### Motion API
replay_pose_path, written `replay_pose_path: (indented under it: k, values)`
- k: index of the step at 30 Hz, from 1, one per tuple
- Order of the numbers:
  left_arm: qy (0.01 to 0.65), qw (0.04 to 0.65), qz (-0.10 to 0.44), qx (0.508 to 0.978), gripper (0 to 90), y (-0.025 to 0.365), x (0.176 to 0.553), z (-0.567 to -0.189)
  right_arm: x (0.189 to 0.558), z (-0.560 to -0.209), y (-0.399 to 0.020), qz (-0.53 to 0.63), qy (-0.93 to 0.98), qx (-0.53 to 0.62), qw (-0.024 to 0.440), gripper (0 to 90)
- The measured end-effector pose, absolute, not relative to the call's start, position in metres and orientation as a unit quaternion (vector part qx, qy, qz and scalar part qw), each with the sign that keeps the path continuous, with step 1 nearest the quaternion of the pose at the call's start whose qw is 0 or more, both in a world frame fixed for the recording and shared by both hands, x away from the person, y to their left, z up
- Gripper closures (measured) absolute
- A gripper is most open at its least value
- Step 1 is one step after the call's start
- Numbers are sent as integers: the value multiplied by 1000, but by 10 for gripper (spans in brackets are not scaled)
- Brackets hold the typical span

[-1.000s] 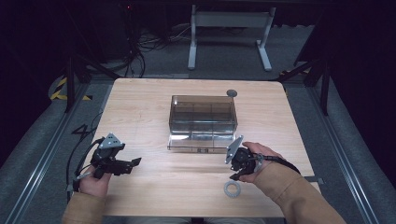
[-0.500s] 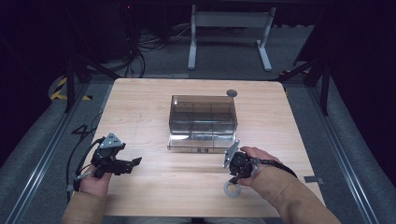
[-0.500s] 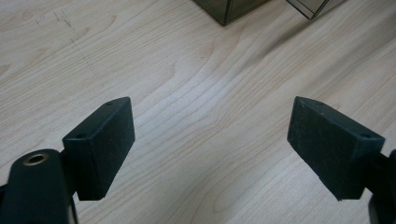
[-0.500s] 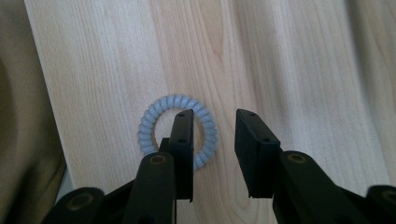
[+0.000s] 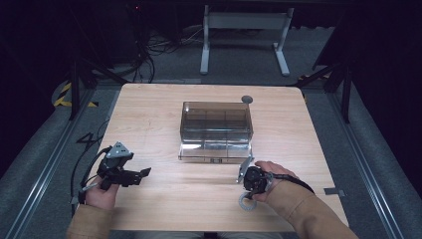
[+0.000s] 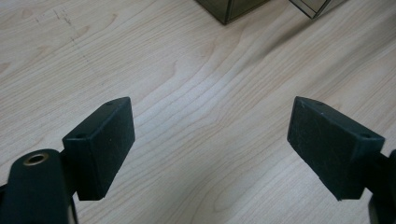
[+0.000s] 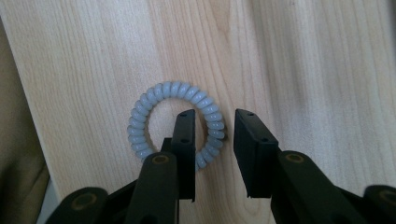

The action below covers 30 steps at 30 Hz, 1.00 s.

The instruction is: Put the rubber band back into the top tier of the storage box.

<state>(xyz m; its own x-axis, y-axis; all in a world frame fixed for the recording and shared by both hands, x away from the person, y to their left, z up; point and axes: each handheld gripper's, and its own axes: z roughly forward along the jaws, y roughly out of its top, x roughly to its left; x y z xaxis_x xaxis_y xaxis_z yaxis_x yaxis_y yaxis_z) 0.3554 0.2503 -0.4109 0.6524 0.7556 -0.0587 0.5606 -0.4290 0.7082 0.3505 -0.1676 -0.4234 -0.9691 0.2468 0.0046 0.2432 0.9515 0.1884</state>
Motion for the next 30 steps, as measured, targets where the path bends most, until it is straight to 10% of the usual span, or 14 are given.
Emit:
replay_pose_path:
  k: [30]
  values:
    - [398, 364, 133, 831, 157, 251, 355, -412, 350, -417, -159, 69, 989, 126, 19, 831]
